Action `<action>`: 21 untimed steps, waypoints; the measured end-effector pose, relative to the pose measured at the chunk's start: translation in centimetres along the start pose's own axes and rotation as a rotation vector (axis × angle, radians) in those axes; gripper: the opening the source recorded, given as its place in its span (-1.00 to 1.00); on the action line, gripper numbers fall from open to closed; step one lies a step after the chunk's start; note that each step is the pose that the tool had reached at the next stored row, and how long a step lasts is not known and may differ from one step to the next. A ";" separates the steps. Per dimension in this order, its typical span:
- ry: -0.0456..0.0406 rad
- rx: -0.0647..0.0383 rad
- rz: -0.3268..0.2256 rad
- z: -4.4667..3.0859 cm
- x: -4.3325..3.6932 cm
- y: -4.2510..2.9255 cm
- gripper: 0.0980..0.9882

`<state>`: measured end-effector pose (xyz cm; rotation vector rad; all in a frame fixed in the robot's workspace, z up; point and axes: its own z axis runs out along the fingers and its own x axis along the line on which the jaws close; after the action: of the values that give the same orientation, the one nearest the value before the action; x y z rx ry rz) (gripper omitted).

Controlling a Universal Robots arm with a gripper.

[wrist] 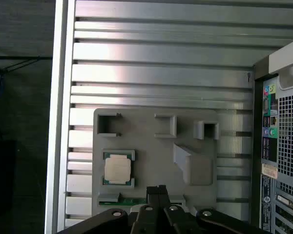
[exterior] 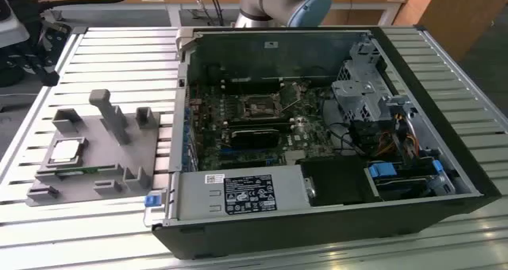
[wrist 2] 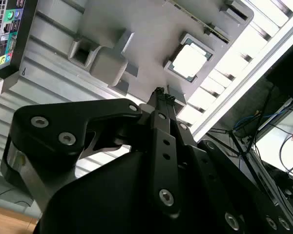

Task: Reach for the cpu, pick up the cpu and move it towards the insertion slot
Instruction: 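Pick up the cpu and move it towards the insertion slot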

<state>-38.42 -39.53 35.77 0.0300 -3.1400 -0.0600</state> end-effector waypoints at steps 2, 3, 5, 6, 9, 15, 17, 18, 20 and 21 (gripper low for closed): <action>0.0000 0.000 0.000 0.00 0.00 0.00 -0.98; 0.0000 0.000 0.000 0.00 0.00 0.00 -0.98; 0.0000 0.000 0.000 0.00 0.00 0.00 -0.98; 0.0001 0.000 0.000 -0.01 0.03 0.00 -0.98; 0.0001 0.000 0.000 0.00 0.30 0.01 -0.98; -0.0001 0.000 0.000 0.06 1.90 0.02 -0.98; -0.0001 0.000 0.000 0.11 2.44 -0.07 -0.98; -0.0003 0.000 0.000 0.14 2.70 -0.12 -0.98; -0.0011 0.000 0.000 0.28 2.87 -0.23 -0.98; -0.0007 0.001 -0.001 0.36 2.91 -0.29 -0.98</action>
<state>-41.33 -39.86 35.40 0.0314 -3.1408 -0.0586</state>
